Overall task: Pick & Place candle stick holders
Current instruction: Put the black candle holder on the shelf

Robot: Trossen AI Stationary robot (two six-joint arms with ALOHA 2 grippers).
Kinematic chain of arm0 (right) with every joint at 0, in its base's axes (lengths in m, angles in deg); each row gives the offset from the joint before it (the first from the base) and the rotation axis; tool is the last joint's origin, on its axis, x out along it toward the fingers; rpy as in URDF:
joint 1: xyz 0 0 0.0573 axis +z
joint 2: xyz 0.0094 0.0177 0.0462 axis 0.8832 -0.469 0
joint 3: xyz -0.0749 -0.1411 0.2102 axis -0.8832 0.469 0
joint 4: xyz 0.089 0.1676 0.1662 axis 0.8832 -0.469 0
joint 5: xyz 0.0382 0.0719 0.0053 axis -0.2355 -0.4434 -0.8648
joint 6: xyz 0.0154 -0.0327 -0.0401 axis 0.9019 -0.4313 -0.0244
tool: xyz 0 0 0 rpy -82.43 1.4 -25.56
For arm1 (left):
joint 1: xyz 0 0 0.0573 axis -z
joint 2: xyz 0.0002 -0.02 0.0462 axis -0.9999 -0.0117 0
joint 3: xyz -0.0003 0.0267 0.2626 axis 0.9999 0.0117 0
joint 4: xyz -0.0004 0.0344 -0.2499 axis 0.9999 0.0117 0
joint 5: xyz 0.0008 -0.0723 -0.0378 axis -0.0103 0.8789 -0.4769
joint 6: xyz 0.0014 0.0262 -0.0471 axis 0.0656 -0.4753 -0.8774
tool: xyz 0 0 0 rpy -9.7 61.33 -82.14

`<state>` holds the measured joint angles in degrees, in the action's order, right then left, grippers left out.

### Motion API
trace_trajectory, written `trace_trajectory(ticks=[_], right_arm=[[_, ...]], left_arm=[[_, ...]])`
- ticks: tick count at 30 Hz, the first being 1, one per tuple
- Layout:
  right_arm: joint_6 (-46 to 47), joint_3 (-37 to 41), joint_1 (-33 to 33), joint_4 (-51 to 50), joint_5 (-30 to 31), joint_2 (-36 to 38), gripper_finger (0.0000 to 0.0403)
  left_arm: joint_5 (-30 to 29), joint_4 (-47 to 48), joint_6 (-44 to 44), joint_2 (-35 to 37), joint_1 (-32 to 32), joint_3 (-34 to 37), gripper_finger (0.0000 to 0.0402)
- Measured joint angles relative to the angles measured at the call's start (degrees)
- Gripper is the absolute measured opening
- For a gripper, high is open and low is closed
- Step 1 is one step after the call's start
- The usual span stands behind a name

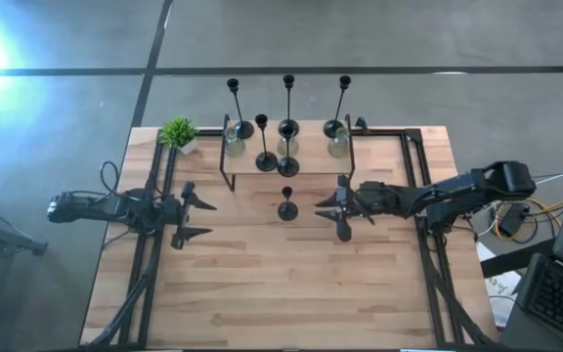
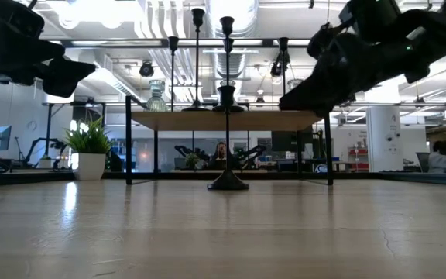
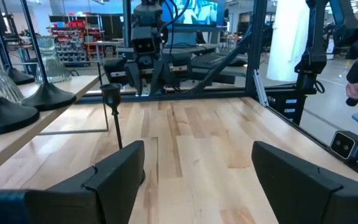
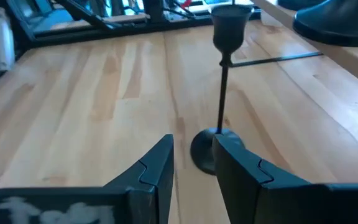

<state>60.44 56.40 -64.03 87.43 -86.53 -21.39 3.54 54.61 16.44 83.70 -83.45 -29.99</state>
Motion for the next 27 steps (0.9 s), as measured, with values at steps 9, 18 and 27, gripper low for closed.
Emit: trace_trajectory(ticks=[9,18,27], right_arm=[[-1.25,-5.69,-0.02,2.32,4.36,-10.09,0.0101],[-1.2,-11.07,-0.02,2.3,5.52,-17.51,0.0136],[-1.26,-15.51,-0.15,2.24,8.89,-21.54,0.0144]], left_arm=[[-0.02,0.02,-0.02,-0.22,-0.01,0.02,0.03],[-0.09,-0.04,-0.02,-0.43,0.01,0.04,0.03],[-0.08,-0.2,-0.02,-0.43,0.02,0.09,0.03]])
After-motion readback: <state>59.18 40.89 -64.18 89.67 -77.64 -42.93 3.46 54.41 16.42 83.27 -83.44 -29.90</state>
